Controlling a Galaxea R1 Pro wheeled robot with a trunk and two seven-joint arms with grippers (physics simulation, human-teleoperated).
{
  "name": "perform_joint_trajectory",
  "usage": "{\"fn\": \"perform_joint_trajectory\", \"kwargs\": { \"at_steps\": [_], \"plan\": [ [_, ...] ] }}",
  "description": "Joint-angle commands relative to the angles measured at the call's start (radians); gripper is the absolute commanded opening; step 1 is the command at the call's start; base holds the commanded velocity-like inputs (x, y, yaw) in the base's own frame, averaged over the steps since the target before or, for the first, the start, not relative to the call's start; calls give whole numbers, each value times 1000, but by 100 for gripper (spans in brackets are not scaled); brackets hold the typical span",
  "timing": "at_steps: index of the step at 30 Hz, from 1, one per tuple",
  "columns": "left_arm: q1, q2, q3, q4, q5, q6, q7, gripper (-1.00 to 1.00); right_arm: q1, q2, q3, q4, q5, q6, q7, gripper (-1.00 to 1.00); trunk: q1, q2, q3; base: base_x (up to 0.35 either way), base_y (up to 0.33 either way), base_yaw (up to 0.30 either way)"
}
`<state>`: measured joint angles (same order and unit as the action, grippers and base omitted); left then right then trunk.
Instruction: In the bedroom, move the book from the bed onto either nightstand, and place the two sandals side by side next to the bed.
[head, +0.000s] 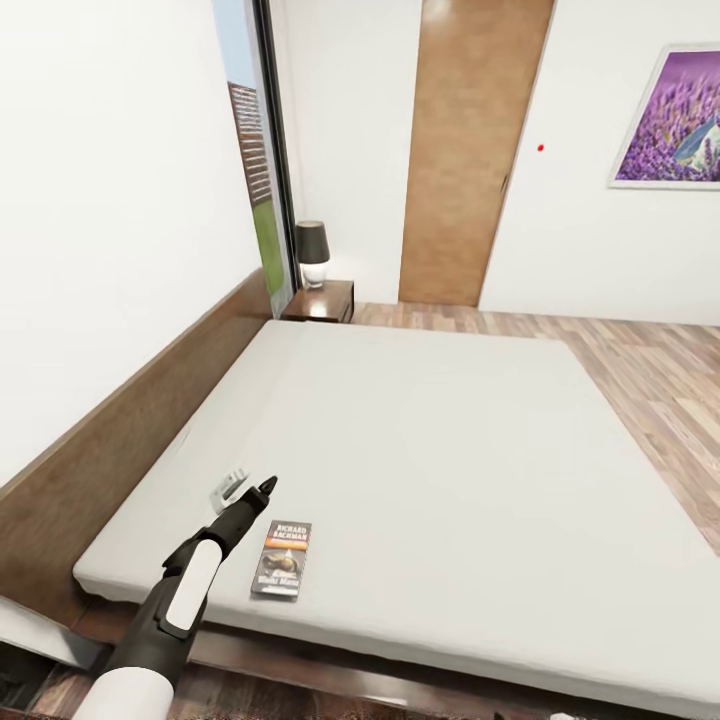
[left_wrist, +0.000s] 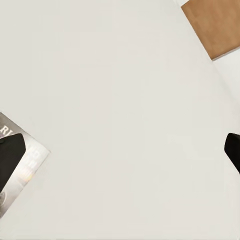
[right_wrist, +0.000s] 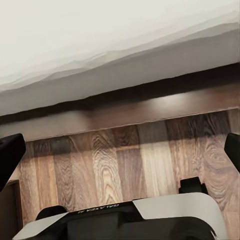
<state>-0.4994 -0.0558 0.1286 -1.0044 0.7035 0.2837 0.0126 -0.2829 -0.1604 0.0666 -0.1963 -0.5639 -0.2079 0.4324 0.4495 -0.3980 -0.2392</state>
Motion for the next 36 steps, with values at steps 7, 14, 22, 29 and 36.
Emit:
{"fn": "perform_joint_trajectory", "kwargs": {
  "at_steps": [7,14,22,29,36],
  "plan": [
    [-1,-2,3,-2,10,8,1,100,-1,-1,7,1,-9,-4,3,100,1,-2,-13,0,0,0],
    [-1,-4,3,-1,10,7,2,100,-1,-1,7,2,-9,-4,3,100,1,-2,-24,0,0,0],
    [-1,-5,2,0,10,6,3,100,-1,-1,7,3,-10,-4,2,100,1,-2,-36,0,0,0],
    [-1,-4,3,-1,10,5,3,100,-1,-1,7,3,-9,-4,2,100,1,-2,-47,0,0,0],
    [-1,-4,3,-1,10,5,3,100,-1,-1,7,3,-10,-4,2,100,1,-2,-58,0,0,0]
  ]
}}
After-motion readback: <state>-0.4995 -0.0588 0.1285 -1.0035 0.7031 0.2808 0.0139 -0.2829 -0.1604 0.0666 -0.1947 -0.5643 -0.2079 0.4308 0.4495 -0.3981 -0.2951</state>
